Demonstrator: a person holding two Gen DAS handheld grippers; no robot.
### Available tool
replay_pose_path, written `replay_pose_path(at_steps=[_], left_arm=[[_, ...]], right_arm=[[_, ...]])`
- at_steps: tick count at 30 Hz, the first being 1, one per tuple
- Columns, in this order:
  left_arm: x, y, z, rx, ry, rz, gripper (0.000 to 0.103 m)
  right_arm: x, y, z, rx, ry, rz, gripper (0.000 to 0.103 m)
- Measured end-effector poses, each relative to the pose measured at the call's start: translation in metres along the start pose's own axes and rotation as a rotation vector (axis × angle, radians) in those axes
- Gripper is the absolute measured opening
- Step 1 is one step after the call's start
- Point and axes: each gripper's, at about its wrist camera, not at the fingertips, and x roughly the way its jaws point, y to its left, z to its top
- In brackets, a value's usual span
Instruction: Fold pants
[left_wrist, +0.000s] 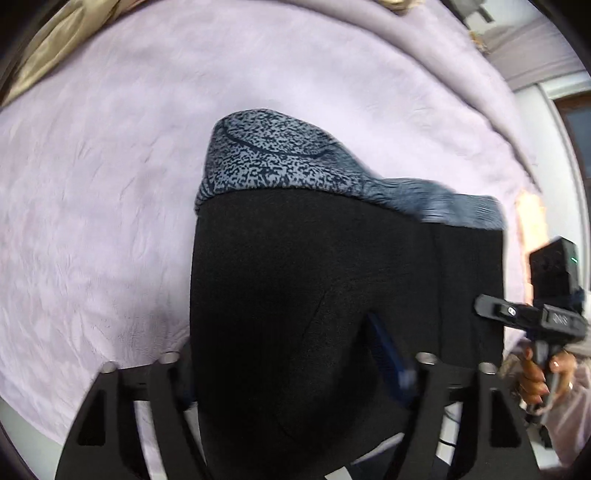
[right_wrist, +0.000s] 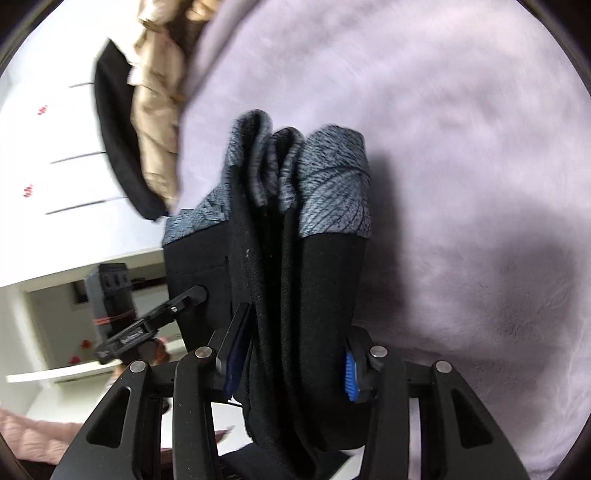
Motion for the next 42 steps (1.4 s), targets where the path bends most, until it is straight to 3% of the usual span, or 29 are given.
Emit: replay_pose_path(at_steps=[3,8,10,11,14,16,19,23,29,35,37,39,42], left_arm=[[0.001,0.005,0.003,-0.013,-0.012,0.021,0.095],[-0.043,0.010,0.000,0.000,-0.115,0.162,0.094],[-0.062,0.010,0.001,-0.008,-0.159,0.158,0.094],[-0.069,0.007,0.003,-0.003,-0.180,0.159,0.094],[-0.075,-0.014,0.008,0.038,-0.228,0.169,0.094],[-0.060,-0.032,0.020,0.063,-0.217,0.184,0.094],[-0.030,-0.066,0.011,0.079,-0.186,0.248,0.094],[-0.012,-0.061,-0.003,0.048,-0.125,0.277,0.094],[-0.011,-0.065,-0.022,0.039,-0.092,0.312,0.095],[-0.030,-0.079,-0.033,0.019,-0.122,0.314,0.095],[-0.035,-0.089,-0.038,0.026,-0.132,0.319,0.103],[-0.041,-0.099,-0.043,0.031,-0.148,0.327,0.103],[-0.044,-0.115,-0.051,0.018,-0.160,0.335,0.103]], right_arm=[[0.003,-0.002,0.002,-0.006,-0.007,-0.079,0.064],[-0.027,0.023,-0.006,-0.095,-0.054,-0.339,0.068],[-0.042,0.033,-0.009,-0.119,-0.101,-0.352,0.054],[-0.051,0.043,-0.007,-0.134,-0.139,-0.345,0.042],[-0.060,0.068,-0.002,-0.203,-0.224,-0.343,0.027],[-0.055,0.082,0.003,-0.253,-0.233,-0.358,0.026],[-0.022,0.097,0.017,-0.315,-0.184,-0.451,0.026],[0.007,0.081,0.015,-0.308,-0.123,-0.599,0.023],[-0.015,0.059,-0.004,-0.206,-0.107,-0.532,0.025],[-0.034,0.055,-0.025,-0.171,-0.096,-0.510,0.026],[-0.039,0.055,-0.032,-0.172,-0.094,-0.504,0.026],[-0.044,0.056,-0.036,-0.174,-0.091,-0.494,0.027],[-0.051,0.059,-0.044,-0.196,-0.082,-0.479,0.038]])
